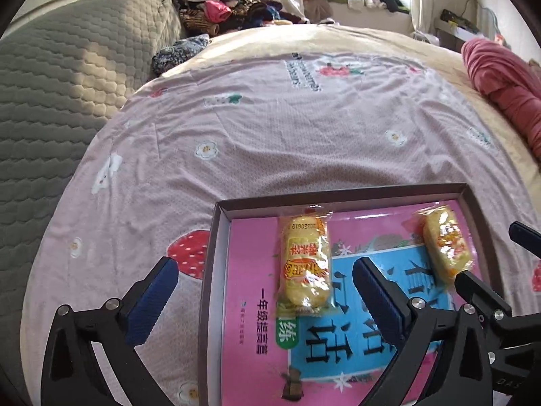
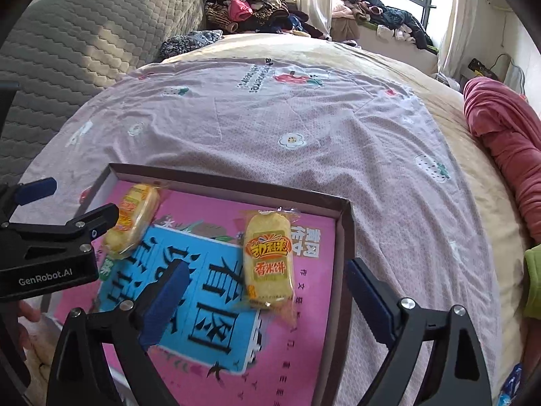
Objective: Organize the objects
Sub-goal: 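Lower both rice cakes onto the book and open both grippers, then withdraw both grippers from the tray toward the walnut and the egg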
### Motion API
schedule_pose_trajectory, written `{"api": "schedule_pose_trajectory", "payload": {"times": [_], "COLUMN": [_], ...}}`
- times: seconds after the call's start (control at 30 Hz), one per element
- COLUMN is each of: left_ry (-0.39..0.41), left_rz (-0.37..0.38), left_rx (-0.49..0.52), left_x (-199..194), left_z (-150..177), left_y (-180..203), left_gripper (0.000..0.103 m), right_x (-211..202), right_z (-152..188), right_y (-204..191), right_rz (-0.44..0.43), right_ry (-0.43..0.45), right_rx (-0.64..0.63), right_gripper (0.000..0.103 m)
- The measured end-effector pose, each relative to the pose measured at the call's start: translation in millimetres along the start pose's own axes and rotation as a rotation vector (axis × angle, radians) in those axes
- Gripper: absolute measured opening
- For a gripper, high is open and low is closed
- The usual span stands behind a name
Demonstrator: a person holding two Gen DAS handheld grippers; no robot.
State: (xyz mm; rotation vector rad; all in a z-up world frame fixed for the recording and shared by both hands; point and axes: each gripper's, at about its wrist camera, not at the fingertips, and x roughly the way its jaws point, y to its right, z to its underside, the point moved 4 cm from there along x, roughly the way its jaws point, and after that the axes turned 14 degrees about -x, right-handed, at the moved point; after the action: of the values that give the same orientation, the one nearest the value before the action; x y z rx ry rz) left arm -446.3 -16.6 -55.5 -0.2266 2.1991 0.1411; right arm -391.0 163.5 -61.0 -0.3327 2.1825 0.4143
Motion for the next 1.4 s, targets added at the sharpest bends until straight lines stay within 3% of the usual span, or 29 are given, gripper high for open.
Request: {"api": "schedule_pose_trajectory", "payload": {"times": [0.37, 0.7, 1.4], "left_ry": [0.012, 0.097, 0.139], "left_rz": [0.011, 0.028, 0.058], "left_rx": [-0.032, -0.059, -0.037], "left_x": [-54, -130, -230], "left_z": [7, 13, 85], "left_y": [-24, -49, -87], "left_gripper": [0.103, 0.103, 0.103], "right_x": [-78, -142, -247], "right_z": [-4, 2, 60], "right_y": [-21, -44, -89], "right_rz": [0.007, -0.010, -0.003], "right_ry": [0.086, 0.141, 0.200], "right_rx": [-0.037, -0.054, -0.068], "right_gripper": [0.098, 0.102, 0.102]}}
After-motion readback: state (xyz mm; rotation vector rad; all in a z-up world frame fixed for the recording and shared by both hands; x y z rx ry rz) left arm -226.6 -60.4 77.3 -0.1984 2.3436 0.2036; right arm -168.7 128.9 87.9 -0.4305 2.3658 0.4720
